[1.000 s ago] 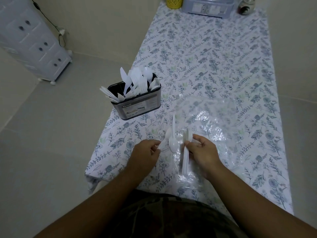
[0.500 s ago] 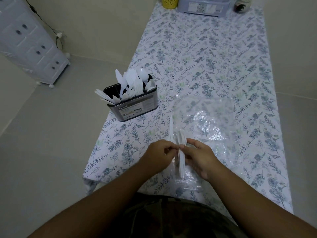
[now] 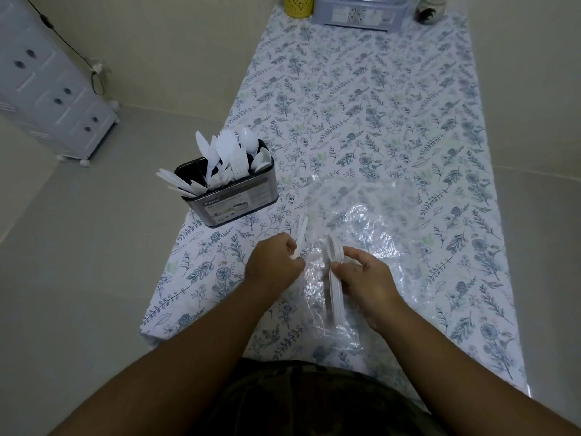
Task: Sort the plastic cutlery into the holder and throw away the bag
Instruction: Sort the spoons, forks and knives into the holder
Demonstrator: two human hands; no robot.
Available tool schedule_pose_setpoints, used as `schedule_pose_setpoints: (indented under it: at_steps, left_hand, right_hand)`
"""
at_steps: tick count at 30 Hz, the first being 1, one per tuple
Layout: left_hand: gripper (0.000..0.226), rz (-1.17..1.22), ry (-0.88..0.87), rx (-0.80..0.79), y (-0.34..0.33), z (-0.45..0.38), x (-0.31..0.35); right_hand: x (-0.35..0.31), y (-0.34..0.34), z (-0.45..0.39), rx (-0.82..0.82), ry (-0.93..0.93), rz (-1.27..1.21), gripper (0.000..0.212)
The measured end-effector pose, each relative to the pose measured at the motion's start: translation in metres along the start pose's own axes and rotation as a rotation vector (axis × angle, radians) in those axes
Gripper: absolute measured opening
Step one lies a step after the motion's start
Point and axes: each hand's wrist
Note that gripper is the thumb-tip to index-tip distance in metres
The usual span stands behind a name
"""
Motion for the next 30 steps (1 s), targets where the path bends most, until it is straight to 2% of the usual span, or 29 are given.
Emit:
schedule_pose_setpoints:
  at_steps: [2, 6, 11, 15, 17, 21, 26, 28, 30]
  left_hand:
    - [0.02, 0.123, 0.033, -0.046, 0.012, 0.005, -0.003]
    - [0.015, 0.548, 0.239, -0.417, 0.039, 0.013, -0.004]
    - [0.022, 0.633, 0.249, -0.547, 0.068, 0.007, -0.008]
    - [0.045, 0.805, 0.26, -0.708, 0.078, 0.006, -0.011]
    - [0.047, 0.889, 0.295, -0.75, 0.076, 0.007, -0.014]
    - [0.04, 0.99, 0.381, -0.75, 0.069, 0.013, -0.014]
    - [0.072, 1.082, 0.504, -0.763, 0.064, 0.016, -0.009]
    - [0.065, 1.21, 0.552, -0.779, 0.065, 0.018, -0.008]
    - [0.048, 1.27, 0.52, -0.738, 0.064, 0.022, -0.006]
  right_hand:
    - [-0.004, -0.002, -0.004, -0.029, 0.122, 0.187, 0.038]
    - [-0.022, -0.011, -0.007, -0.194, 0.425, 0.532, 0.04]
    - [-0.041, -0.021, -0.006, -0.338, 0.651, 0.687, 0.041]
    - [-0.048, -0.027, -0.006, -0.384, 0.66, 0.663, 0.042]
    - [-0.049, -0.029, -0.005, -0.401, 0.683, 0.681, 0.042]
    - [-0.047, -0.033, -0.004, -0.47, 0.742, 0.782, 0.043]
    - [-0.034, -0.038, -0.003, -0.476, 0.731, 0.758, 0.043]
    - [-0.031, -0.038, -0.004, -0.43, 0.634, 0.663, 0.045]
    - [-0.029, -0.039, -0.006, -0.414, 0.57, 0.625, 0.046]
Point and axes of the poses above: each hand's wrist, its own z-axis away from the middle knuckle, its own y-axis out of the back of the hand, x = y × z, and after that the axes turned 13 degrees about y, right-handed
